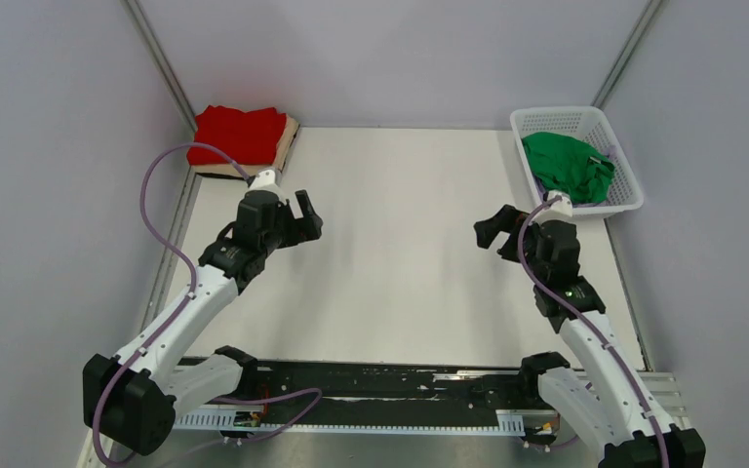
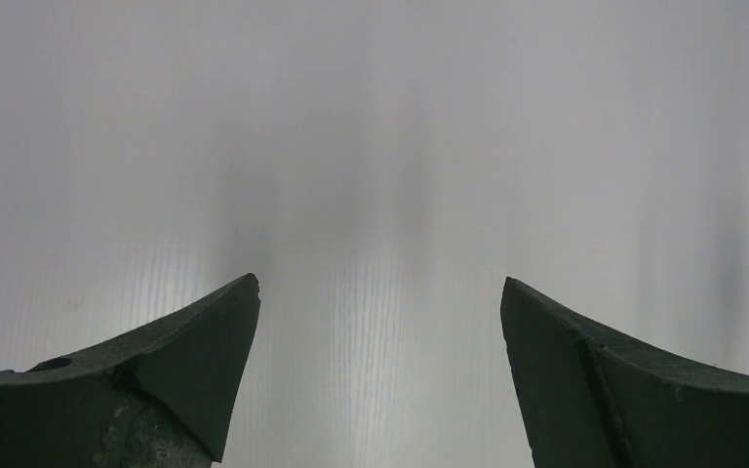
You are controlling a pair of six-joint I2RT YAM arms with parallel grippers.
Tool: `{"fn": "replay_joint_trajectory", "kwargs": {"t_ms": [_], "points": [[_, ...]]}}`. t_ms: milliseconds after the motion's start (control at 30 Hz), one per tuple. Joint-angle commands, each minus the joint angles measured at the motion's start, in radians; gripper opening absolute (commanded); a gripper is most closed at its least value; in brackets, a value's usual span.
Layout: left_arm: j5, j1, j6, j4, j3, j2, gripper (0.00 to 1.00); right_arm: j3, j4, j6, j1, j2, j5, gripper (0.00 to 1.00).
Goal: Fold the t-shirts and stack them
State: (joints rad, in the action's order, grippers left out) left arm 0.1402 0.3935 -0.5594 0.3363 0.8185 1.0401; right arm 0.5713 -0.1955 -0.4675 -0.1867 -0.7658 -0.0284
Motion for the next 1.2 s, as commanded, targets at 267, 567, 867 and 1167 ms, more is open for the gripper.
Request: {"fn": "replay_joint_trajectory", "kwargs": {"t_ms": [267,567,867,1167], "points": [[0.020,0.004,0.028,-0.060,0.050,0.012,1.00,0.299,0.057,0.069,0.049,-0.244,0.407,1.00],[0.011,0.004,0.044,-0.052,0.056,0.032,1.00,0.888,-0.230,0.091,0.445,-0.812,0.199,1.00],[0.047,0.004,0.056,-0.070,0.045,0.055,1.00,1.233,-0.296,0.140,0.542,-1.230,0.207,1.00],[0.050,0.004,0.045,-0.060,0.071,0.119,1.00,1.454,-0.301,0.145,0.553,-1.496,0.215,0.83]]}}
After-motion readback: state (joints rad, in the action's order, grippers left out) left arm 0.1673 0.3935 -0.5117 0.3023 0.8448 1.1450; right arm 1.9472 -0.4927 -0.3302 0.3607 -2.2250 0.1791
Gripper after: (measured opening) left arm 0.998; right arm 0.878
